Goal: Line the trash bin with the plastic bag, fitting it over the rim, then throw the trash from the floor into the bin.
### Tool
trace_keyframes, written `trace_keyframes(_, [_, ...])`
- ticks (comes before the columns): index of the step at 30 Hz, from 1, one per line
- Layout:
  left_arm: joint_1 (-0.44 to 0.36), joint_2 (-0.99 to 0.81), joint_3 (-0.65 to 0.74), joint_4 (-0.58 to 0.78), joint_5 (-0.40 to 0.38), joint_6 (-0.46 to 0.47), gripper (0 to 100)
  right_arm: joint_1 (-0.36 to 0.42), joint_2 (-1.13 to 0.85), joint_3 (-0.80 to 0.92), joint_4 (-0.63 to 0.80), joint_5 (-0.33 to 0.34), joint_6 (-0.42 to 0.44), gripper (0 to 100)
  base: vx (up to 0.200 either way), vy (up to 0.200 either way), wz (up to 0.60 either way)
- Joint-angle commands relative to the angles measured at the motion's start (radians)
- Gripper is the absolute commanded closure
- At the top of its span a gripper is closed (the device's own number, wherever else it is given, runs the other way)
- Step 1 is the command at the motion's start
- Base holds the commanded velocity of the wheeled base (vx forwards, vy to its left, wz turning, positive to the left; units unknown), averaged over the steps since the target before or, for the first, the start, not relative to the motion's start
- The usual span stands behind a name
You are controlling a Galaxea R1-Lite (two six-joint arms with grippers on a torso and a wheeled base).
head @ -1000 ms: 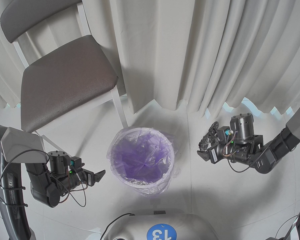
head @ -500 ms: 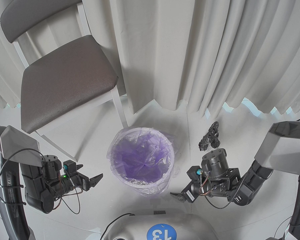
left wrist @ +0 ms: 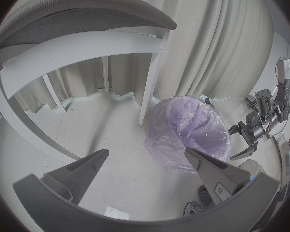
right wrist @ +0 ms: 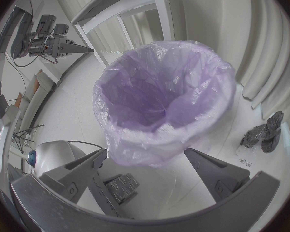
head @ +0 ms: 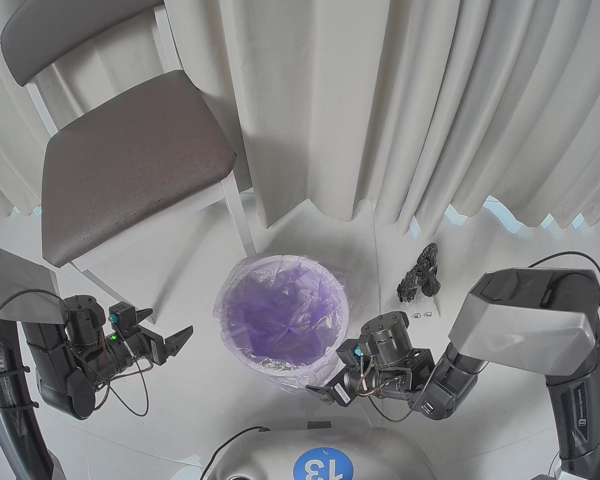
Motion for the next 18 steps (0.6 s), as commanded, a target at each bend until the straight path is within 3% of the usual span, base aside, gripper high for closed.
trace_keyframes(1, [0.001, -0.006, -0.001, -0.018, 0.0, 0.001, 0, 0.014, 0.059, -0.055, 0.002, -0.004, 0.003, 0, 0.0, 0.0, 0.0])
trace_keyframes(9, [-0.002, -0.003, 0.0, -0.018, -0.004, 0.001, 0, 0.011, 0.092, -0.092, -0.001, -0.008, 0.003, 0, 0.0, 0.0, 0.0])
trace_keyframes(10, [-0.002, -0.005, 0.002, -0.018, -0.006, 0.001, 0, 0.008, 0.091, -0.094, 0.0, -0.008, 0.003, 100, 0.0, 0.0, 0.0])
trace_keyframes(18, [-0.002, 0.003, -0.001, -0.018, -0.004, 0.001, 0, -0.052, 0.092, -0.105, 0.023, -0.007, -0.008, 100, 0.0, 0.0, 0.0])
